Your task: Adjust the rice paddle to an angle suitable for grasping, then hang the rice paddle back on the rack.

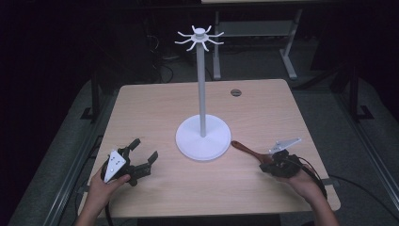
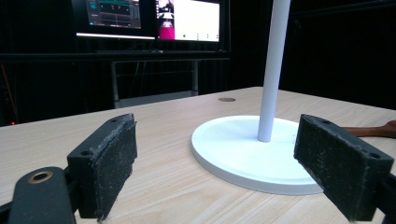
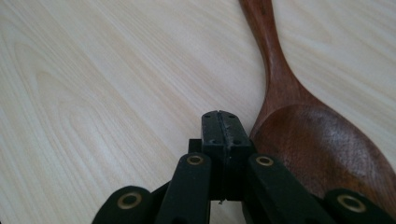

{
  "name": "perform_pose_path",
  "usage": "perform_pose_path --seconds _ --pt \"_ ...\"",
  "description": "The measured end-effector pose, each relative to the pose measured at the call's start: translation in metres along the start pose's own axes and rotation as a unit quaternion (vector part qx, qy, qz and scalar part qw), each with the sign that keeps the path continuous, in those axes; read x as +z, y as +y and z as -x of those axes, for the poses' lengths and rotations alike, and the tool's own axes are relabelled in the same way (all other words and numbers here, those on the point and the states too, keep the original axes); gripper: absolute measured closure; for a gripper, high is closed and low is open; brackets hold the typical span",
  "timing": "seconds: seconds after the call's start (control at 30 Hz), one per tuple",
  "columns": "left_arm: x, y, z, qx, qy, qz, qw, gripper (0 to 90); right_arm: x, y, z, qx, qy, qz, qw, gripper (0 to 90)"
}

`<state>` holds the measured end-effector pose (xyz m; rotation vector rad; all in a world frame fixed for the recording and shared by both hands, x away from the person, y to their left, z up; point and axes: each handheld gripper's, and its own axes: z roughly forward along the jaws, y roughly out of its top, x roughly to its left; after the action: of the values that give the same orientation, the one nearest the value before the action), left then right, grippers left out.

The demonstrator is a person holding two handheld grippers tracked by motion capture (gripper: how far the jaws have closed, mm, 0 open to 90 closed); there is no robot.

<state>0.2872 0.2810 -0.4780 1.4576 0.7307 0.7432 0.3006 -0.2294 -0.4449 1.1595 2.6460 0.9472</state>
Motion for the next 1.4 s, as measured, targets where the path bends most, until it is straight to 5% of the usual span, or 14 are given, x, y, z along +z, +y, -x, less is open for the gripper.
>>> perform_pose_path --seconds 0.4,0.97,1.4 --pt "0.000 0.000 0.000 0.000 0.001 -0.001 1.0000 12.7 -0.008 0.017 0.009 0.002 -0.019 0.008 0.9998 74.9" --pt "0.000 0.000 0.000 0.000 0.001 -0.001 1.0000 12.7 0.000 0.056 0.020 -0.035 -0.039 -0.064 0.9966 70.2" --pt "0.000 0.000 0.000 0.000 0.001 -0.001 1.0000 12.7 0.029 0.085 0.020 -0.075 -0.044 -0.149 0.9850 69.2"
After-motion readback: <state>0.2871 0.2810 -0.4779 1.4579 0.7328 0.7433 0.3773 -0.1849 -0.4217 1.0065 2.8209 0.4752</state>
